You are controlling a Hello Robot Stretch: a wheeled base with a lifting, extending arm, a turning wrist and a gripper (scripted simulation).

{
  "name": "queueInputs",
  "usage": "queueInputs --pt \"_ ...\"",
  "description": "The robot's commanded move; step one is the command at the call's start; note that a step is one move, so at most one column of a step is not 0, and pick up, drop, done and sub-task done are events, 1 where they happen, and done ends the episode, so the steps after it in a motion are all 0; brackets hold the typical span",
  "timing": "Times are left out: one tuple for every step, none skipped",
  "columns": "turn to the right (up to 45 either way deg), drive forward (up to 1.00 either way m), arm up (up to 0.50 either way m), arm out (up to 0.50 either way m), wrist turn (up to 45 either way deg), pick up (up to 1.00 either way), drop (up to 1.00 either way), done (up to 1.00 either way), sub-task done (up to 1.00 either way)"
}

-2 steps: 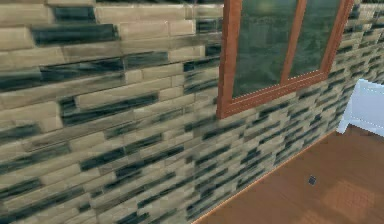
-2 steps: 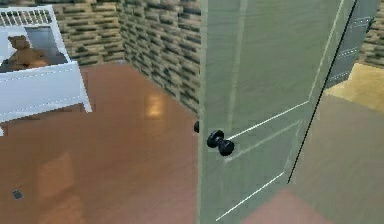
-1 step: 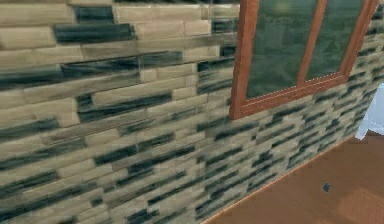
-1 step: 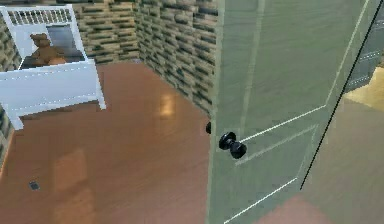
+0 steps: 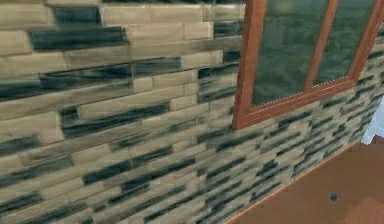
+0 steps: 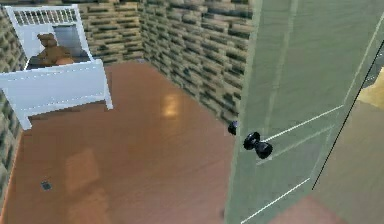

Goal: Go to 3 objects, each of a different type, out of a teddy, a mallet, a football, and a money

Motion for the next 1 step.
queueInputs --pt "45.0 0.00 0.00 0.00 0.0 0.00 0.00 0.00 0.00"
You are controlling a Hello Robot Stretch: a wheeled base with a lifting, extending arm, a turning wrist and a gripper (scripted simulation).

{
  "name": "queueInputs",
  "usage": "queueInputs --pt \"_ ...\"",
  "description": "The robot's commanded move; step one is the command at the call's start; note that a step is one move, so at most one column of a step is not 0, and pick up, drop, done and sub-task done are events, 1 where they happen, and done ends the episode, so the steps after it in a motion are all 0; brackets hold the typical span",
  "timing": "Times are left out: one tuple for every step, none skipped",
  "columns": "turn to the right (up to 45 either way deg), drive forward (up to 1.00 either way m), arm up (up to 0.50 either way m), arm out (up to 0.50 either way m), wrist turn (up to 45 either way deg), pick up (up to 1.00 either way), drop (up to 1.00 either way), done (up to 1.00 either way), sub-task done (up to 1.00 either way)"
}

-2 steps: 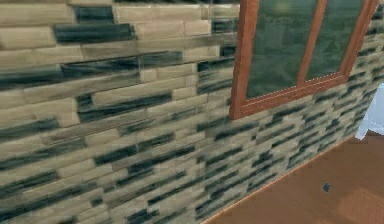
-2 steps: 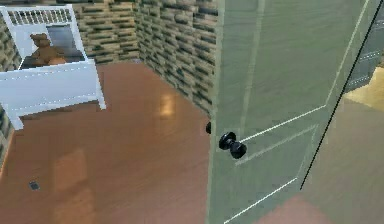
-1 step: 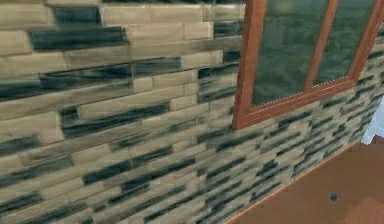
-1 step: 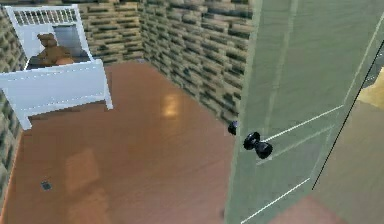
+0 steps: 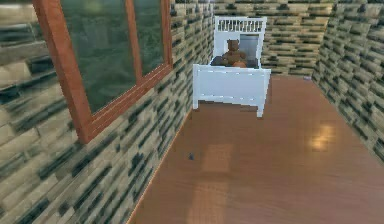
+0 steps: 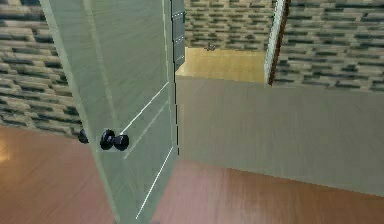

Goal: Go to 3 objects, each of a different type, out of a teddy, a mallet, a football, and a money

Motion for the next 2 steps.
queueInputs --pt "18.0 0.00 0.00 0.00 0.0 0.00 0.00 0.00 0.00" --pt "0.0 0.80 0.00 0.00 0.0 0.00 0.00 0.00 0.00"
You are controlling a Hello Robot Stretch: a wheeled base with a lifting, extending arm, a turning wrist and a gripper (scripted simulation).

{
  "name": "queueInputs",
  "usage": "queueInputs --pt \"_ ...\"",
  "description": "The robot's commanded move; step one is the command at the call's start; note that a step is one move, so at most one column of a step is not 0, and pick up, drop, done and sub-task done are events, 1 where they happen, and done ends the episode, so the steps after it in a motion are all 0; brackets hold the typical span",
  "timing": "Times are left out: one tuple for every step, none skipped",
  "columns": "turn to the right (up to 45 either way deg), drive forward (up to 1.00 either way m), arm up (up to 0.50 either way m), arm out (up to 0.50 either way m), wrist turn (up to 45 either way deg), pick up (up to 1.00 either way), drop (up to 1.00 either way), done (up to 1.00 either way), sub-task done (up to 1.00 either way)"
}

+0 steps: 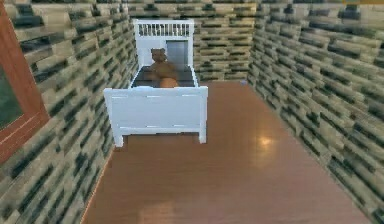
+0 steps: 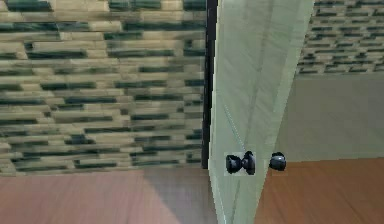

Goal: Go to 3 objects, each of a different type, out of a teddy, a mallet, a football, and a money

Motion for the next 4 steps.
queueInputs --pt "18.0 0.00 0.00 0.00 0.0 0.00 0.00 0.00 0.00" --pt "0.0 1.00 0.00 0.00 0.0 0.00 0.00 0.00 0.00" --pt "3.0 0.00 0.00 0.00 0.0 0.00 0.00 0.00 0.00" --pt "9.0 0.00 0.00 0.00 0.0 0.00 0.00 0.00 0.00"
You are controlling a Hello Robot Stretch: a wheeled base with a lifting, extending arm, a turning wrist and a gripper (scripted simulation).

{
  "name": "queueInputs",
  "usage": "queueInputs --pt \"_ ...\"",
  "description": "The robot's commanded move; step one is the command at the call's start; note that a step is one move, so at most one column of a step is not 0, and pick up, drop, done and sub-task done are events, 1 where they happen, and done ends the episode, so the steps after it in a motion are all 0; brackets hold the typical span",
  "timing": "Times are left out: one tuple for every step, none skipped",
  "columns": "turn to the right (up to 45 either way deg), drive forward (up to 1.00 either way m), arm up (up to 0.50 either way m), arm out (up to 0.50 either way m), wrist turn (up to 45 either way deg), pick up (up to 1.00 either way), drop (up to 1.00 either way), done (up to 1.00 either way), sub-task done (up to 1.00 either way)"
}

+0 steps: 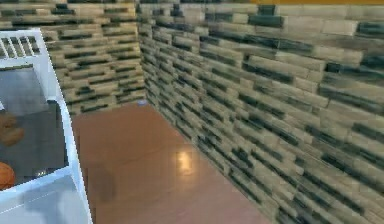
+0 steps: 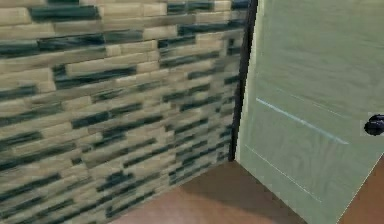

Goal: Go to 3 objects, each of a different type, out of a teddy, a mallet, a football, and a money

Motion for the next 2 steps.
queueInputs --pt "0.0 1.00 0.00 0.00 0.0 0.00 0.00 0.00 0.00" --pt "6.0 0.00 0.00 0.00 0.0 0.00 0.00 0.00 0.00"
